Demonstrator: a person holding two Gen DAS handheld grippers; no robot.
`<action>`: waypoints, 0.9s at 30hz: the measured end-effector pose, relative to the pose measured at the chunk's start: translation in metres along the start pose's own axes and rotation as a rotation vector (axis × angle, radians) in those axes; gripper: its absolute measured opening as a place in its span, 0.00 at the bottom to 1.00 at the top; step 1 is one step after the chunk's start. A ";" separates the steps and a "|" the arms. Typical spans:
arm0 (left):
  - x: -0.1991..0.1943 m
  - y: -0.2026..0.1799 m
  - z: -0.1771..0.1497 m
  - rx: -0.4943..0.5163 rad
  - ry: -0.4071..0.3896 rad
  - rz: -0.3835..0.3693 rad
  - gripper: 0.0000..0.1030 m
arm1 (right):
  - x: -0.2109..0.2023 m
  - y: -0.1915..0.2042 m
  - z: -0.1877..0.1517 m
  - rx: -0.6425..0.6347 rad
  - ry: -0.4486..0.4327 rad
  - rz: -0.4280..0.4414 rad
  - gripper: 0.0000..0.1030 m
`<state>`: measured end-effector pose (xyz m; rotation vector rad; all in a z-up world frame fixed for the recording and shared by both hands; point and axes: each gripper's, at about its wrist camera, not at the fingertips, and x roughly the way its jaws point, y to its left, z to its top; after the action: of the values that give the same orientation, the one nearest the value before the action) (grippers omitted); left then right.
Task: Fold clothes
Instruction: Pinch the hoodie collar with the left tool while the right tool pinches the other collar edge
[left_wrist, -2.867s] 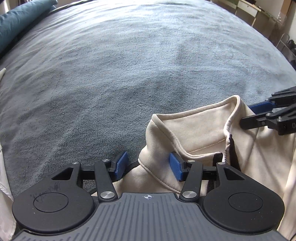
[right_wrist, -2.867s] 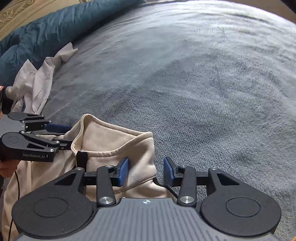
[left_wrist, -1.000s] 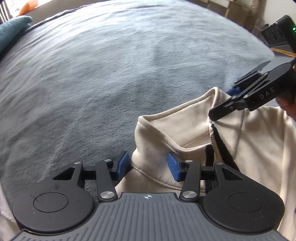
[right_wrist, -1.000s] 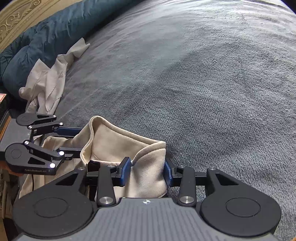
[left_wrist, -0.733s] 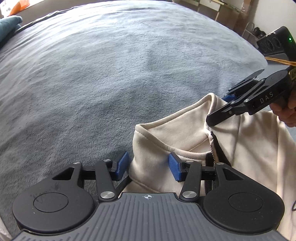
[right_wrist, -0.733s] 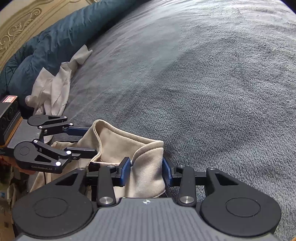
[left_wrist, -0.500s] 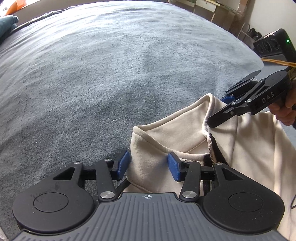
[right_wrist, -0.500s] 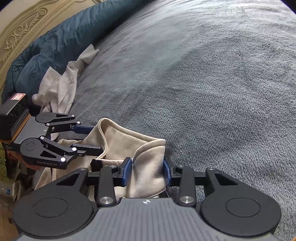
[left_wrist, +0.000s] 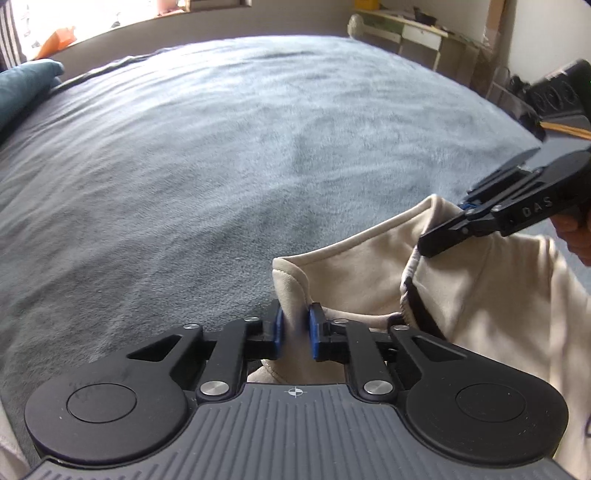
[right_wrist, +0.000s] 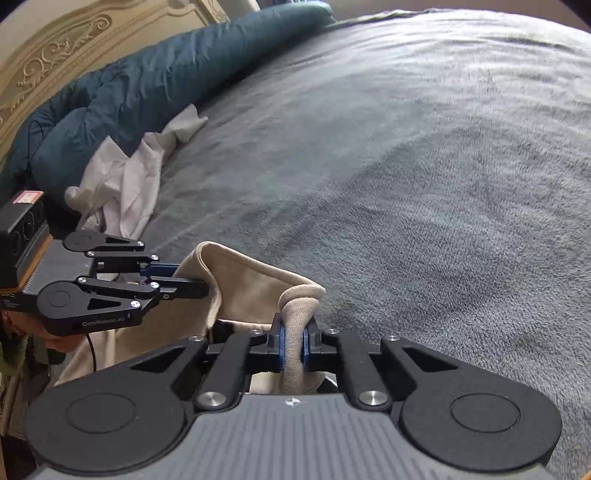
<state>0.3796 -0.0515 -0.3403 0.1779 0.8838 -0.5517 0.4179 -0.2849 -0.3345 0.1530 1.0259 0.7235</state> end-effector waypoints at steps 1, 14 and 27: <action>-0.005 0.000 0.000 -0.004 -0.009 0.003 0.10 | -0.005 0.004 -0.001 -0.005 -0.008 0.000 0.09; -0.083 -0.028 -0.010 -0.036 -0.111 -0.019 0.04 | -0.076 0.069 -0.031 -0.049 -0.104 -0.006 0.08; -0.162 -0.082 -0.061 -0.037 -0.147 -0.036 0.04 | -0.134 0.135 -0.102 -0.033 -0.178 -0.028 0.07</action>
<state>0.2129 -0.0364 -0.2471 0.0871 0.7549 -0.5743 0.2285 -0.2858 -0.2323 0.1709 0.8447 0.6888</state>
